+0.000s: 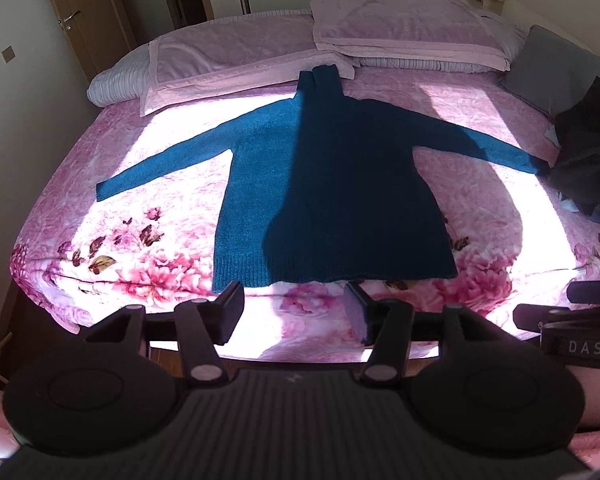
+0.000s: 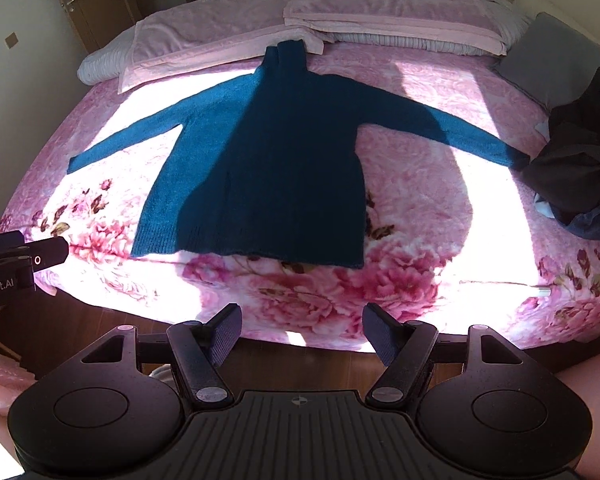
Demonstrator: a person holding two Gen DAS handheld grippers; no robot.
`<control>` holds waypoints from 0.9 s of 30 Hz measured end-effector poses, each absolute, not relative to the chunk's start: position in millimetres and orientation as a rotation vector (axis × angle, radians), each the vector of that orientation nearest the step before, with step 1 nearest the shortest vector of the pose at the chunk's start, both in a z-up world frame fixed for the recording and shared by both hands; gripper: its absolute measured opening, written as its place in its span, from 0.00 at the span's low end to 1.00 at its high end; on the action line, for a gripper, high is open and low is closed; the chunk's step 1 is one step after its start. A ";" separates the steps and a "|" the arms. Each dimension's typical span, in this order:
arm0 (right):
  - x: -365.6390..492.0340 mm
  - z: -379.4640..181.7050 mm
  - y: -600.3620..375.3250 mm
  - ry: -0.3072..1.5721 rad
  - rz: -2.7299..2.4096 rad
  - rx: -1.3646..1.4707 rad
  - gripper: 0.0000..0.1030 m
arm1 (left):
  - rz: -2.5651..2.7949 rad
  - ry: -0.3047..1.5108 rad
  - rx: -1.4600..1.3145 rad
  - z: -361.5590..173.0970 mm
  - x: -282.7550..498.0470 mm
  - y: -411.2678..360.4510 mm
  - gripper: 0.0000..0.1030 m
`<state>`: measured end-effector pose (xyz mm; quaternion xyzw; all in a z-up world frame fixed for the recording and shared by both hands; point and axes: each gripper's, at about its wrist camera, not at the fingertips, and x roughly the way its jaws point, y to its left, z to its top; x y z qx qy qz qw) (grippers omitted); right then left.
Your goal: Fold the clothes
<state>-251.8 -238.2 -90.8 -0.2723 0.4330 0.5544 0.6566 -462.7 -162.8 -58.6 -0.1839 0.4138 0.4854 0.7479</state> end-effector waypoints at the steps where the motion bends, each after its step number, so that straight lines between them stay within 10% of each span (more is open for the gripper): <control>1: -253.8 -91.6 -238.2 0.981 1.261 -0.627 0.68 | 1.064 0.908 -0.401 -59.2 -463.2 -163.5 0.50; 27: -273.8 -106.3 -214.1 1.000 1.302 -0.693 0.68 | 1.123 0.932 -0.428 -71.1 -473.8 -149.8 0.50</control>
